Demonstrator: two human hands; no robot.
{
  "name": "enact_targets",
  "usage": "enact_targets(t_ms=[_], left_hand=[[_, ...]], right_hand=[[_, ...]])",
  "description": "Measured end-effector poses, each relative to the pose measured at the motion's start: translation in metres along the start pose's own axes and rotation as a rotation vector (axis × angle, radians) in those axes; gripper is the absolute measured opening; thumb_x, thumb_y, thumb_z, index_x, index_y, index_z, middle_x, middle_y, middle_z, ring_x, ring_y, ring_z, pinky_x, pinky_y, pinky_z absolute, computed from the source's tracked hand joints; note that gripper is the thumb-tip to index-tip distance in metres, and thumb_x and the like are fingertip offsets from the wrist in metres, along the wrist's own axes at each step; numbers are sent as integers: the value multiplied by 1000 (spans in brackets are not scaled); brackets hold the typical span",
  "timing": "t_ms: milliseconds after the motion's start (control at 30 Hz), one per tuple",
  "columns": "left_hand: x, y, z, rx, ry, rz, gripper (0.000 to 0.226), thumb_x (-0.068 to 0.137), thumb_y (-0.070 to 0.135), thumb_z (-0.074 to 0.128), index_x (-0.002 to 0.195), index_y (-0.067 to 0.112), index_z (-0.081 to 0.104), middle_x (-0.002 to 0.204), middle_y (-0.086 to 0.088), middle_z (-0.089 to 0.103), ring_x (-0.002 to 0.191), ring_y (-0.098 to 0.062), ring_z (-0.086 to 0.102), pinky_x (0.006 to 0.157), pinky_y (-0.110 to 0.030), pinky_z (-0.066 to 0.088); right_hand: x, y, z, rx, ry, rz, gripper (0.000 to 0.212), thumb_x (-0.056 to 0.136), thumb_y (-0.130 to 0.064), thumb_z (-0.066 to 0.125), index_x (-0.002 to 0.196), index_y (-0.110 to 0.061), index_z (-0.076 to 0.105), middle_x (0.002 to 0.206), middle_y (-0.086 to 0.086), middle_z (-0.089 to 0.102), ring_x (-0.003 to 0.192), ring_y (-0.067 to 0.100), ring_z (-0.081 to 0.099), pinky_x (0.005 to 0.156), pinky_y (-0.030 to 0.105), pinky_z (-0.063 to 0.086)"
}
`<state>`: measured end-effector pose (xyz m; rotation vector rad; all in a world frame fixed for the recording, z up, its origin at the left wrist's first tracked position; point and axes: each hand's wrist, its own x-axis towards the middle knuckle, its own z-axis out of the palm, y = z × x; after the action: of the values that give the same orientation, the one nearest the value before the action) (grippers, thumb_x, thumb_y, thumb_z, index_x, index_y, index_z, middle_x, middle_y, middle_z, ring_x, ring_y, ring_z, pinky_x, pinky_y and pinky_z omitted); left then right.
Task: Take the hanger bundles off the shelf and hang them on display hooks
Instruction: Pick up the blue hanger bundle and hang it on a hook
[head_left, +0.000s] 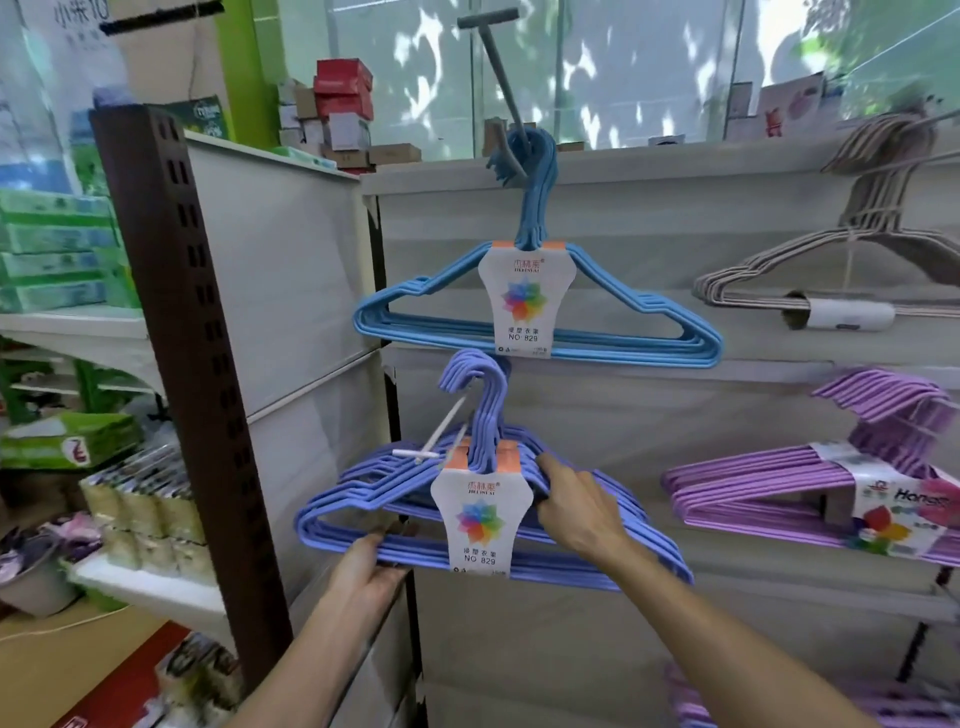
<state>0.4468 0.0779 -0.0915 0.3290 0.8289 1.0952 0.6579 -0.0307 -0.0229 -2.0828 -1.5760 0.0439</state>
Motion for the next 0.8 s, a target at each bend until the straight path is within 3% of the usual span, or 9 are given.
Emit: enact_targets(t_ms=[67,100,267,367,433,533,633,700,800], left_hand=[[13,0,-2,29,25,-14,19,103,2,40,88,4,53,89,-18,59,79,-29,57,37,-41,53],[20,-1,-5,39,30,-23,19,103,3,41,89,4,53,91,-19,59,79,-29,57,40,-42,54],[44,-4,-11,130,50,0,16,100,4,49,85,8,53,89,-15,58,78,-28,56,88,-52,48],[52,-1,-6,140,25,-5,12,98,4,53,87,10,55,91,-13,59,79,-27,57,94,-50,46],[60,-3,-4,111,0,-25,8,98,4,53,92,10,56,93,-14,61,82,-28,59,86,-51,54],[68,-9,-2,70,-36,-50,6,98,5,54,95,8,58,96,-15,63,85,-29,61,51,-43,60],[66,-14,5,43,-55,-76,8,99,5,53,93,10,57,97,-14,62,85,-27,61,47,-40,59],[60,-17,7,22,-59,-78,12,99,3,51,91,11,57,98,-14,61,83,-26,60,57,-45,59],[51,-21,6,14,-59,-78,12,99,3,50,93,11,56,117,-19,56,88,-29,59,87,-50,53]], right_hand=[[4,4,10,-10,11,19,35,89,-9,45,122,-21,48,105,15,64,95,40,58,66,42,41],[5,5,15,-16,14,20,33,89,-8,45,119,-20,47,102,14,64,91,40,57,62,41,38],[5,3,33,-82,22,9,27,87,-2,46,110,-16,42,96,13,61,84,39,55,56,40,31],[9,1,35,-133,34,39,27,90,-3,47,116,-11,43,105,14,61,80,36,48,52,39,27],[11,1,35,-169,23,47,24,92,-5,49,115,-10,43,108,15,60,81,35,49,54,38,29],[14,3,35,-198,6,55,22,94,-6,51,114,-9,44,113,16,60,97,39,58,62,38,34],[16,4,30,-252,0,64,23,94,-6,52,115,-9,44,117,16,60,102,40,58,65,39,35],[15,4,26,-311,-21,62,27,94,-9,54,119,-10,43,118,16,61,105,40,59,69,41,38],[12,8,20,-377,-53,67,41,91,-16,60,126,-10,40,125,17,59,116,40,55,89,48,43]])
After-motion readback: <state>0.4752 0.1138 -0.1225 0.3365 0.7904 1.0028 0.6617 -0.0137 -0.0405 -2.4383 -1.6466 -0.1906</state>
